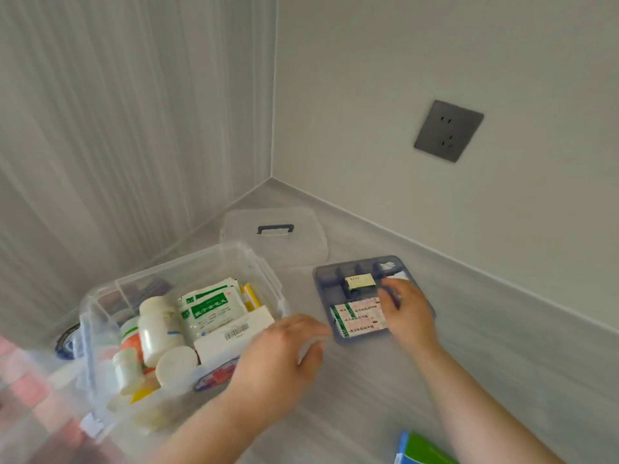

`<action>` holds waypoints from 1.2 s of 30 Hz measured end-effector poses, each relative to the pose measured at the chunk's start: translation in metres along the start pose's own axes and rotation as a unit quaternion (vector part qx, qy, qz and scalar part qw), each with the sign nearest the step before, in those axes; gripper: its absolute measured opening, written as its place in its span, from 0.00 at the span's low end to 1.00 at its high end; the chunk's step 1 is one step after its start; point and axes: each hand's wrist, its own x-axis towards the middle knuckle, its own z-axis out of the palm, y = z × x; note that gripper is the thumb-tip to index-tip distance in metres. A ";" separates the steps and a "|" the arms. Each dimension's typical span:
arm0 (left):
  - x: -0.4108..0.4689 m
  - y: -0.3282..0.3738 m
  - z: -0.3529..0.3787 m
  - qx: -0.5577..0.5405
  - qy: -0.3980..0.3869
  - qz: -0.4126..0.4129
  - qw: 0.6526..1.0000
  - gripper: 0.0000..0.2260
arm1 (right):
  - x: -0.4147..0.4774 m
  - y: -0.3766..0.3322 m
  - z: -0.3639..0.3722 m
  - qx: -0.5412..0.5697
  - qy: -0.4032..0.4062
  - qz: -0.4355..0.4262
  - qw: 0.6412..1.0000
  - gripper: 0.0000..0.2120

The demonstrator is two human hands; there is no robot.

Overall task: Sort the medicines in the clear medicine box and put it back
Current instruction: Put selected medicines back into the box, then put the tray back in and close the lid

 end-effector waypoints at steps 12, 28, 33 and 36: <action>0.088 -0.046 0.106 -0.109 0.063 -0.368 0.921 0.23 | 0.078 0.099 -0.022 -0.007 -0.118 0.168 0.979 0.19; 0.096 -0.023 0.100 -0.102 0.024 -0.304 0.947 0.20 | 0.083 0.092 -0.052 -0.072 -0.057 0.090 0.992 0.10; 0.083 0.018 0.060 -0.174 0.038 -0.236 0.955 0.20 | 0.064 0.060 -0.102 -0.050 -0.026 0.056 0.997 0.09; 0.069 0.032 0.024 -0.211 0.079 -0.192 0.955 0.18 | 0.051 0.026 -0.121 -0.029 -0.015 0.026 0.999 0.08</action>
